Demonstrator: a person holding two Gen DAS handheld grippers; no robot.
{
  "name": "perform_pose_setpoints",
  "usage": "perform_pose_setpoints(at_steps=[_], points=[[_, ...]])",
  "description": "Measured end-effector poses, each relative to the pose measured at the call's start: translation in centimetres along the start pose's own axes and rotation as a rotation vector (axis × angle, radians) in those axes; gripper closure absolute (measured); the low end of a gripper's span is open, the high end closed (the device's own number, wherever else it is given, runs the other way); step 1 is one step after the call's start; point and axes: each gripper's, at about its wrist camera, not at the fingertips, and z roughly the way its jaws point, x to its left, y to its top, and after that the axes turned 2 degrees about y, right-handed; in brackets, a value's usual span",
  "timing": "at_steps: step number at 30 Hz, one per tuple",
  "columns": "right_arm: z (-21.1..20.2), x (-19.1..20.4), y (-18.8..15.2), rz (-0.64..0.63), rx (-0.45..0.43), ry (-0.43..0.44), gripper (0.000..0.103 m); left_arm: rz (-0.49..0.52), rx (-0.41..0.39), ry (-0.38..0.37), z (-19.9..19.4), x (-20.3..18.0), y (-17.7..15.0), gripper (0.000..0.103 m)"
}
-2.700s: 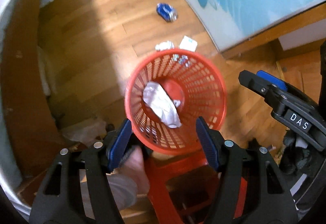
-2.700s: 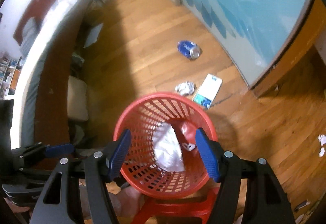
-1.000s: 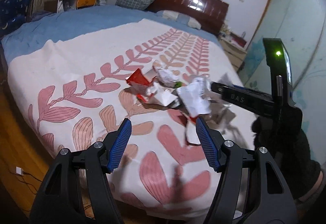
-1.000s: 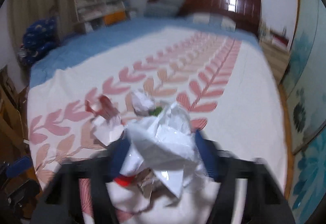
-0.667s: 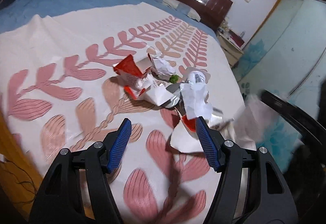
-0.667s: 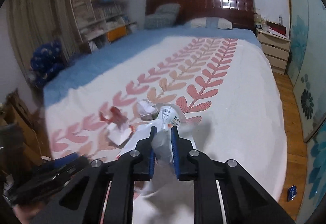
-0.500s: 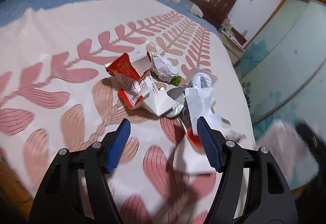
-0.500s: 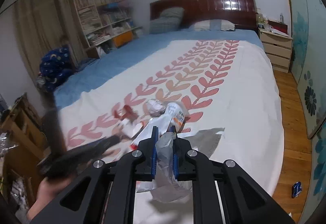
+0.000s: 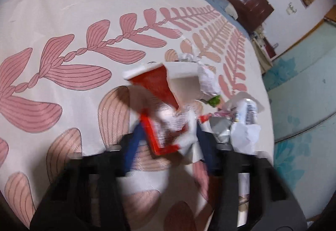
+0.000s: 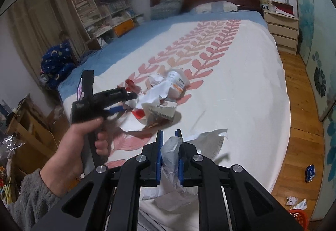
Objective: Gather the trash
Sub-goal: 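Grasp red-and-white packaging with the left tool while the right tool grasps white paper, then carry packaging and paper to the red wastebasket and release both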
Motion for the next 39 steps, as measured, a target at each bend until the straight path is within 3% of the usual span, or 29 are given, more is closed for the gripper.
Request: perform_pose_setpoints(at_steps=[3, 9, 12, 18, 25, 29, 31, 35, 39], points=[[-0.1, 0.1, 0.3, -0.006, -0.004, -0.007, 0.090, 0.010, -0.004, -0.015, -0.3, -0.1, -0.2, 0.080], [-0.9, 0.6, 1.1, -0.013, -0.024, 0.004, 0.090, 0.043, -0.076, -0.026, -3.3, -0.6, -1.1, 0.080], [-2.8, 1.0, 1.8, -0.027, -0.061, 0.015, 0.090, 0.058, -0.139, -0.035, -7.2, -1.1, -2.3, 0.080], [-9.9, 0.5, 3.8, -0.046, -0.184, 0.035, 0.090, 0.153, -0.284, -0.063, -16.4, -4.8, -5.0, 0.080], [-22.4, -3.7, 3.8, -0.071, -0.340, -0.030, 0.090, 0.332, -0.351, -0.196, -24.6, -15.7, -9.2, 0.080], [-28.3, -9.4, 1.2, -0.037, -0.354, -0.173, 0.090, 0.444, -0.289, -0.271, -24.6, -22.9, -13.1, 0.080], [-30.2, -12.6, -0.8, 0.002, -0.333, -0.248, 0.090, 0.514, -0.212, -0.334, -23.0, -27.0, -16.1, 0.080], [-31.4, -20.8, -6.8, 0.147, -0.207, -0.364, 0.090, 0.642, -0.037, -0.371, -18.1, -33.2, -22.6, 0.080], [-29.4, -27.6, -14.1, 0.292, -0.050, -0.429, 0.090, 0.778, 0.246, -0.347, -9.6, -37.5, -31.3, 0.080]])
